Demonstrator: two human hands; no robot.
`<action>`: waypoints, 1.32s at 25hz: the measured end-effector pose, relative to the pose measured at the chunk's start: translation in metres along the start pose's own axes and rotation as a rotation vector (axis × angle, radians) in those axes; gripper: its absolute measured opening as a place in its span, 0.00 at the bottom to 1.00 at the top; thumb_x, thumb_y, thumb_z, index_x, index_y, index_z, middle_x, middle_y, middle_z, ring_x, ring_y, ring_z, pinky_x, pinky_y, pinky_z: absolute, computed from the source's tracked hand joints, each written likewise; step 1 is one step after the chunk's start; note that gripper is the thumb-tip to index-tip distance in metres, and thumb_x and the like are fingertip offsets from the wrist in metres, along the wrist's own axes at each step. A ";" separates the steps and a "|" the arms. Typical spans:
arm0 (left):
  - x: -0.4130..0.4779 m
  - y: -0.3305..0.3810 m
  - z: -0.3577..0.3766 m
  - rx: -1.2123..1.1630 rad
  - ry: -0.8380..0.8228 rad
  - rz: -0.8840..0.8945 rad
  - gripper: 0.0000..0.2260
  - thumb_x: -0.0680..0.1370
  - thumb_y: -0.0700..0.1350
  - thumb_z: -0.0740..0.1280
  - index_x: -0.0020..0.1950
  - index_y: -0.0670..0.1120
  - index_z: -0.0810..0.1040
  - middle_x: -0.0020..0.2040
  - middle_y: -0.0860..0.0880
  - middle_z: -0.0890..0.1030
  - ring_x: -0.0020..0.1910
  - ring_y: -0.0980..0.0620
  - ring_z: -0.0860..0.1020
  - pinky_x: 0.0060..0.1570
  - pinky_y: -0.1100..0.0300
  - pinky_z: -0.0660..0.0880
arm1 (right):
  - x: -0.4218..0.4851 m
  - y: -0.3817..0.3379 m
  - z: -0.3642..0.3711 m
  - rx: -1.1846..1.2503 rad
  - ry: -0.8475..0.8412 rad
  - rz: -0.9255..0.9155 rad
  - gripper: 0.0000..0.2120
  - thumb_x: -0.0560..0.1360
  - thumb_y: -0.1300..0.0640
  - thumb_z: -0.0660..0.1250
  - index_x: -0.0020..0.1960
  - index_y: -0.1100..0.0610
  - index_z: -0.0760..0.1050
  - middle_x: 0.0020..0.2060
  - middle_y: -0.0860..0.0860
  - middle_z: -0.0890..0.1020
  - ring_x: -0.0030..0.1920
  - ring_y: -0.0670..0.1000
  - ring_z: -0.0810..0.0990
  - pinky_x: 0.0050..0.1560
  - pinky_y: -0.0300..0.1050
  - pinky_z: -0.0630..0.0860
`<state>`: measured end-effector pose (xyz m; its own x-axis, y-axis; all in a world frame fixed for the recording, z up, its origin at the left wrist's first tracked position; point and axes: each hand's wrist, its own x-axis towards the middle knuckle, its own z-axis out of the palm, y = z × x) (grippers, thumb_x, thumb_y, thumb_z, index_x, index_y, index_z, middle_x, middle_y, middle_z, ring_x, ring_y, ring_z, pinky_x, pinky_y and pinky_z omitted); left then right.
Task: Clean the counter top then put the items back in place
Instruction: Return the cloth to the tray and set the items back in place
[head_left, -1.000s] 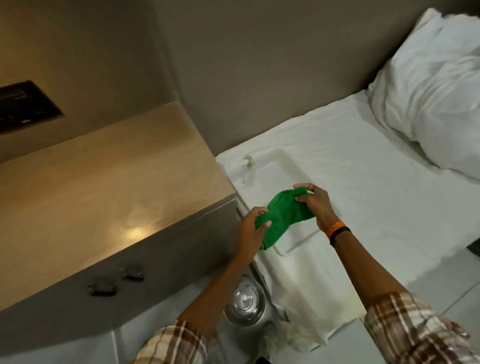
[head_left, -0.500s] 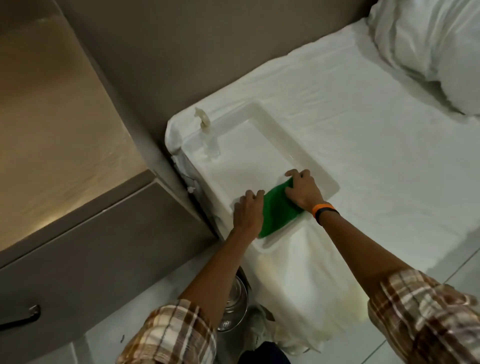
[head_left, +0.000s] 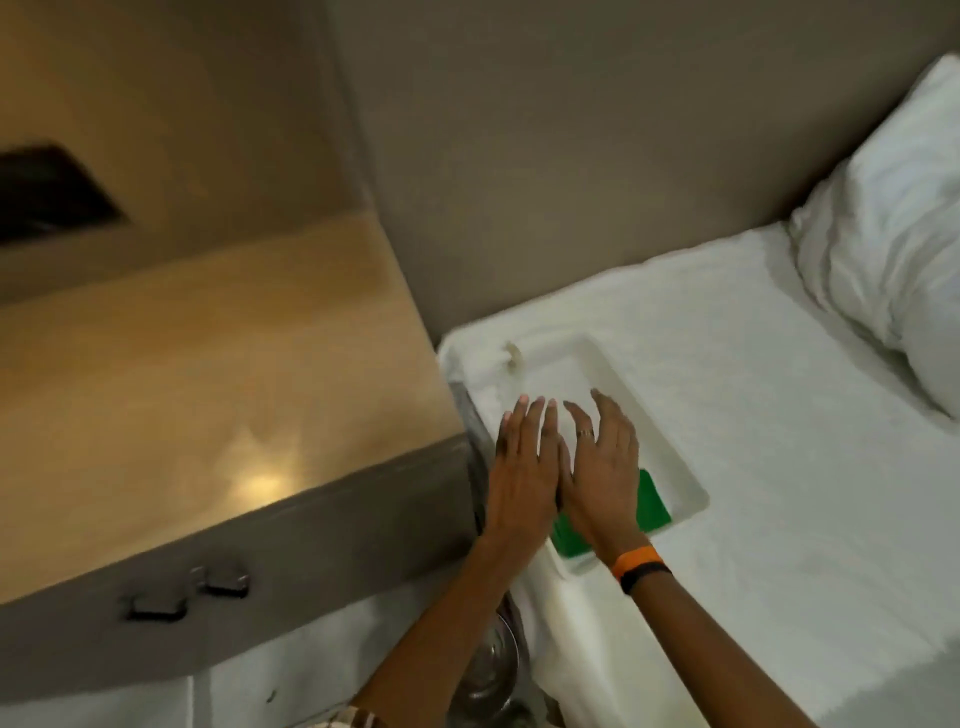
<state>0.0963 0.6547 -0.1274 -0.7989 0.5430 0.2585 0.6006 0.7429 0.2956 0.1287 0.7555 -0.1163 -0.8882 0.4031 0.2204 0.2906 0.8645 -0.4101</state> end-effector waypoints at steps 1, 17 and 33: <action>0.002 -0.006 -0.039 -0.008 0.059 -0.027 0.21 0.84 0.44 0.52 0.77 0.38 0.61 0.77 0.39 0.63 0.78 0.40 0.56 0.75 0.43 0.59 | 0.004 -0.034 -0.018 0.047 0.031 -0.040 0.21 0.82 0.53 0.60 0.73 0.57 0.68 0.76 0.58 0.65 0.76 0.59 0.62 0.75 0.60 0.62; -0.134 -0.357 -0.362 0.359 0.199 -0.581 0.35 0.80 0.62 0.53 0.80 0.42 0.50 0.80 0.41 0.55 0.80 0.45 0.49 0.78 0.47 0.44 | 0.025 -0.483 0.016 0.024 -0.115 -0.637 0.34 0.77 0.36 0.54 0.75 0.56 0.66 0.77 0.61 0.63 0.79 0.60 0.57 0.78 0.61 0.53; -0.106 -0.615 -0.423 -0.167 0.136 -0.662 0.38 0.80 0.55 0.63 0.81 0.45 0.44 0.80 0.39 0.55 0.77 0.40 0.58 0.72 0.43 0.62 | 0.067 -0.710 0.137 0.511 -0.516 -0.448 0.31 0.81 0.49 0.64 0.77 0.62 0.59 0.73 0.57 0.67 0.73 0.55 0.66 0.73 0.50 0.64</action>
<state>-0.1747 -0.0254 0.0521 -0.9942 -0.0656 0.0849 -0.0060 0.8246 0.5657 -0.1862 0.1275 0.0682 -0.9678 -0.2394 0.0775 -0.2134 0.6177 -0.7569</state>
